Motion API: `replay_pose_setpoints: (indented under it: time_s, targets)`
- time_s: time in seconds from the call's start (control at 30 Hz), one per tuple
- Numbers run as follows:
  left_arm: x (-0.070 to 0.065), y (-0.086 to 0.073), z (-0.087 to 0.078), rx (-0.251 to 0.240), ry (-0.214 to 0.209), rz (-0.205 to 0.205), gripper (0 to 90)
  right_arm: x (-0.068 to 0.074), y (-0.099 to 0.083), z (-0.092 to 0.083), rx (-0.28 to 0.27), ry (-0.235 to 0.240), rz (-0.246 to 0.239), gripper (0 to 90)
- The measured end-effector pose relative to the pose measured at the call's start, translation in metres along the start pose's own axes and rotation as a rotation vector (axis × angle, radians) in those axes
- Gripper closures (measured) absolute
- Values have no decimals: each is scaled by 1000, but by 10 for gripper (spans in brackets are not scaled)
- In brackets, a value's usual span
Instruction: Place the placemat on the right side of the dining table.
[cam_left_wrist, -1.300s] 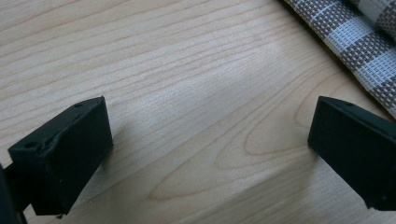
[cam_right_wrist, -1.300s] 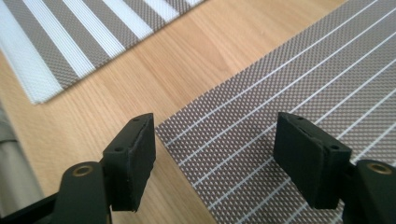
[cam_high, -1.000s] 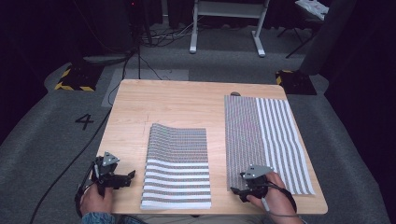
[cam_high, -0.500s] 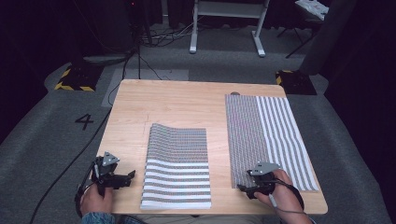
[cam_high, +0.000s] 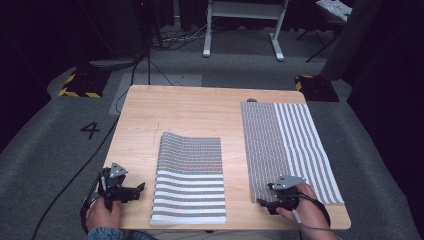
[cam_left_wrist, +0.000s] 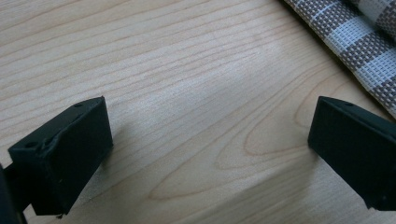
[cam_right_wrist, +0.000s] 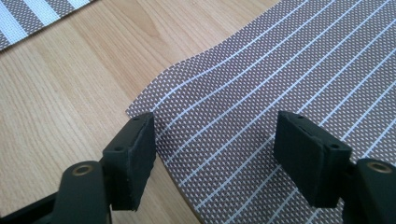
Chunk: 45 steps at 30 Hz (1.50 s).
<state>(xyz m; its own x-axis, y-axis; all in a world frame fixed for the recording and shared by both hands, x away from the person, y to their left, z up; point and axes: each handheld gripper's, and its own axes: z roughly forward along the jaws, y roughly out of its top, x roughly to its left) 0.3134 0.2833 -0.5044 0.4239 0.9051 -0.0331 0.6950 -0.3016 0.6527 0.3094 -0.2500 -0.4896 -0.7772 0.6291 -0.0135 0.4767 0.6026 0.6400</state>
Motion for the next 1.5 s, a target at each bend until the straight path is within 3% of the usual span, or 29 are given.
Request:
replay_pose_setpoints:
  time_s: [0.5, 0.8, 1.23, 1.5]
  targets:
    - [0, 0, 0, -7, -2, -4, 0, 0, -3, -3, 2, 3, 12, 297]
    - [0, 0, 0, -7, -2, -5, 0, 5, -1, 1, 0, -11, 13, 228]
    - [0, 0, 0, -7, -2, -4, 0, 8, -7, 0, -39, -17, 26, 247]
    - [0, 0, 0, -7, -2, -5, 0, 9, -7, -1, -27, -15, 26, 249]
